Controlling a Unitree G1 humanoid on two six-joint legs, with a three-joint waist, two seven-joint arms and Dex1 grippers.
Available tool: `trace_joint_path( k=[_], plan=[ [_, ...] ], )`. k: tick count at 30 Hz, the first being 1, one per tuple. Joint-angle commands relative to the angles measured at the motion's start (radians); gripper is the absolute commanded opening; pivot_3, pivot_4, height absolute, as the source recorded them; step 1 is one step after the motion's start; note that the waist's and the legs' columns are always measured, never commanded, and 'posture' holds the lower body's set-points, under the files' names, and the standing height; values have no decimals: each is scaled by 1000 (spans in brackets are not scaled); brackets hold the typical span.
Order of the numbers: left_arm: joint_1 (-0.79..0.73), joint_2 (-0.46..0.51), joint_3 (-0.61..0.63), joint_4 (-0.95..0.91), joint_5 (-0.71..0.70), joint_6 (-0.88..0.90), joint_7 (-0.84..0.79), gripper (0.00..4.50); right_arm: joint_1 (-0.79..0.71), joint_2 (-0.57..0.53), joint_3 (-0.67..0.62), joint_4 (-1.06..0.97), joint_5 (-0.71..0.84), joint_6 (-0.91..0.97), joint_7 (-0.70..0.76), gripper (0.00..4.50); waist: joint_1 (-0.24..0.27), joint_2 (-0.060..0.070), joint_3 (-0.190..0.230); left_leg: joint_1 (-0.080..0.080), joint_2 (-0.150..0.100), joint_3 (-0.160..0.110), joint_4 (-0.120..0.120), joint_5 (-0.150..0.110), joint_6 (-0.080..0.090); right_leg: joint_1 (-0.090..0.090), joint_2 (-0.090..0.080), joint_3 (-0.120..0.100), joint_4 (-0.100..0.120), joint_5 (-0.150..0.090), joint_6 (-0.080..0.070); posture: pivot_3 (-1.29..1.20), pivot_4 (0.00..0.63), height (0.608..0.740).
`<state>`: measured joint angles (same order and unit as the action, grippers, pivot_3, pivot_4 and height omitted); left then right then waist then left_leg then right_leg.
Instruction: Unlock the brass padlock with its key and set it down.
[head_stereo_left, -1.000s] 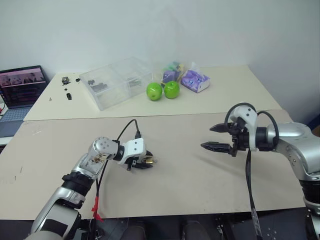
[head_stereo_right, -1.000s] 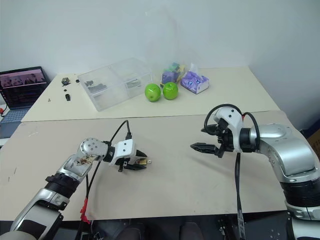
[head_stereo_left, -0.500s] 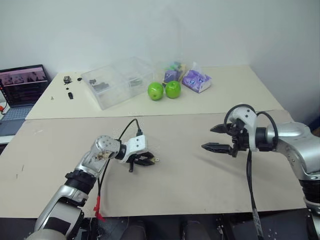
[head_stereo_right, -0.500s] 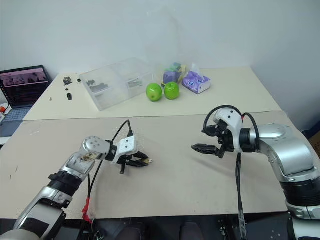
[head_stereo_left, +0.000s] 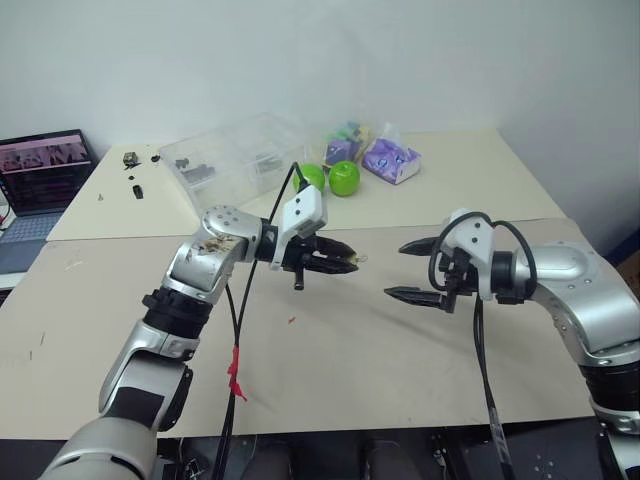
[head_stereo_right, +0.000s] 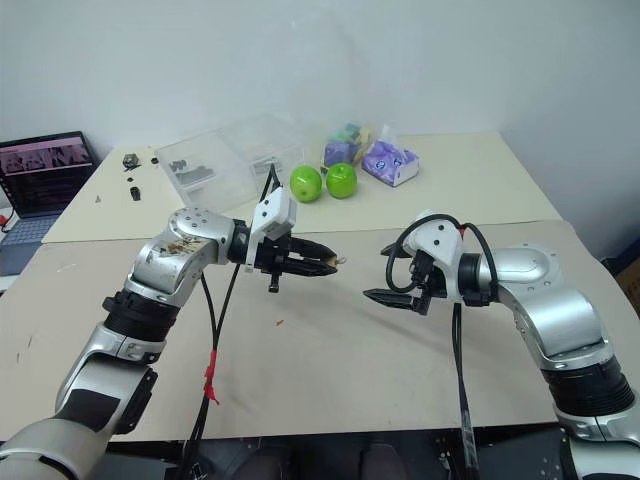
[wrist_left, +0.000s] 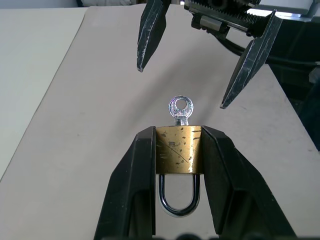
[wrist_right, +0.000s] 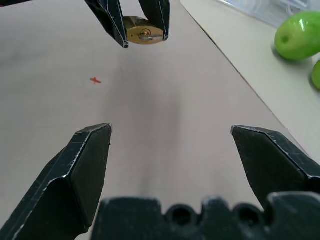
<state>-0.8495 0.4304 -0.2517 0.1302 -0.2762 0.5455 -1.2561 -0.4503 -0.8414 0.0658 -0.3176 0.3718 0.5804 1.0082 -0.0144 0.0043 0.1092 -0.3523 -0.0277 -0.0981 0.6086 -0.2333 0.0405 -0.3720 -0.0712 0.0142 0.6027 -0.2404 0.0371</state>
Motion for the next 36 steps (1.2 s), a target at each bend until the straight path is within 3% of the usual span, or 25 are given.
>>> trace_joint_path(
  k=[1, 14, 33, 36],
  plan=[
    [-50, -4, 14, -7, -25, 18, -5, 800, 2, -28, -41, -24, -27, -90, 13, 4500, 2, 0, 0, 0, -1, 0, 0, 0, 0, 0, 0, 0, 0, 0, 0, 0, 150, 740],
    [-54, -10, 15, 10, -39, 55, 1, 800, -6, -1, -49, -32, -7, -118, 12, 4500, 0, 0, 0, 0, -1, 0, 0, 0, 0, 0, -1, 0, -1, 0, 0, 0, 150, 740],
    [-97, -21, -13, 24, -57, 121, 6, 800, -4, 40, 76, 66, -393, -825, -47, 4500, 0, 0, 0, 0, -2, 0, 0, 1, -1, 0, -2, 0, -1, 0, 0, 0, 150, 740],
    [-100, -21, -23, 24, -46, 121, 7, 800, -13, 47, 80, 109, -440, -923, -74, 3854, -1, 0, 0, 0, -2, 1, 0, 1, -2, 0, -2, 0, -1, 0, 0, 0, 150, 740]
  ],
)
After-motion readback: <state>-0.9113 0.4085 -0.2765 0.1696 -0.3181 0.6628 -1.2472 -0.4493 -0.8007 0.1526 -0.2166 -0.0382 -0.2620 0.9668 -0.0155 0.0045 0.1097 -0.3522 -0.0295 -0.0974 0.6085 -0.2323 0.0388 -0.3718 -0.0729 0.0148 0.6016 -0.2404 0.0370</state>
